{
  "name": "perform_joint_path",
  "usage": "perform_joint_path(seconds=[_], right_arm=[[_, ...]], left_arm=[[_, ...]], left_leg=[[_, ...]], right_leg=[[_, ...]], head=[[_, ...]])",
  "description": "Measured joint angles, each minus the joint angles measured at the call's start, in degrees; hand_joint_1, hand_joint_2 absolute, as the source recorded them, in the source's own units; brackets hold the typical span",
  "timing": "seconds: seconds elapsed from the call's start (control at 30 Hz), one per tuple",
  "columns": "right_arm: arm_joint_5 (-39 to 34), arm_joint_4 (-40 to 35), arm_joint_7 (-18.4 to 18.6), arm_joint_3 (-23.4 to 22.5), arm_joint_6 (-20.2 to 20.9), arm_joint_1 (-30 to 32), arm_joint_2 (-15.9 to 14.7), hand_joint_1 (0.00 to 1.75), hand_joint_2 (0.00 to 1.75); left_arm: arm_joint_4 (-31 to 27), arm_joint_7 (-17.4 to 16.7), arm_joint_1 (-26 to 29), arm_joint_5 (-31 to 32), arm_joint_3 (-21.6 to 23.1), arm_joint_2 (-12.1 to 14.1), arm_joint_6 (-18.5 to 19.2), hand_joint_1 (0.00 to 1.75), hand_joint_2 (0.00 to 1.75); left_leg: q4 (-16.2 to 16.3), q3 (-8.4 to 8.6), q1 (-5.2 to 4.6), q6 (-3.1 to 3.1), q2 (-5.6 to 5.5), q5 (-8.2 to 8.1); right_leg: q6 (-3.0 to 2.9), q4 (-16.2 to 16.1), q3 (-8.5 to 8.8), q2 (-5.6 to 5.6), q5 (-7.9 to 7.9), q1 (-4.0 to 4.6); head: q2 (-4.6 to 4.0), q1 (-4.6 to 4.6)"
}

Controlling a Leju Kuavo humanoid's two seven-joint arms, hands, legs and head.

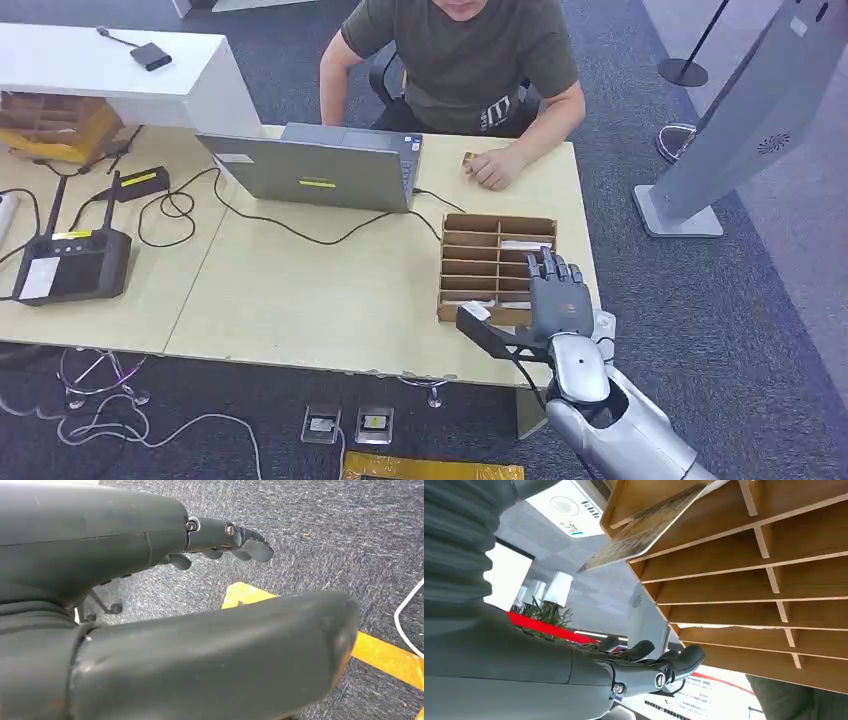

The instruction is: Pass the card to the sensor for recognition and then transmit it.

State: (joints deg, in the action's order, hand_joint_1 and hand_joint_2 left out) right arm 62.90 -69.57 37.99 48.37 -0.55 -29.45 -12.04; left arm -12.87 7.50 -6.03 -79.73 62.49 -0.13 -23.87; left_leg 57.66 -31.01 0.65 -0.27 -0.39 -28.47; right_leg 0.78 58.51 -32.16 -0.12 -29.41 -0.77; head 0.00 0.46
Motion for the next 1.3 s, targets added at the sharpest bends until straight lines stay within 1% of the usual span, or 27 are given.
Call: perform_joint_path(seconds=[1.3], right_arm=[[-0.02, 0.0, 0.0, -0.02, 0.0, 0.0, -0.02, 0.0, 1.75]], left_arm=[[0.0, 0.0, 0.0, 0.0, 0.0, 0.0, 0.02, 0.0, 0.0]], left_leg=[[0.0, 0.0, 0.0, 0.0, 0.0, 0.0]], right_leg=[[0.0, 0.0, 0.0, 0.0, 0.0, 0.0]], head=[[0.0, 0.0]])
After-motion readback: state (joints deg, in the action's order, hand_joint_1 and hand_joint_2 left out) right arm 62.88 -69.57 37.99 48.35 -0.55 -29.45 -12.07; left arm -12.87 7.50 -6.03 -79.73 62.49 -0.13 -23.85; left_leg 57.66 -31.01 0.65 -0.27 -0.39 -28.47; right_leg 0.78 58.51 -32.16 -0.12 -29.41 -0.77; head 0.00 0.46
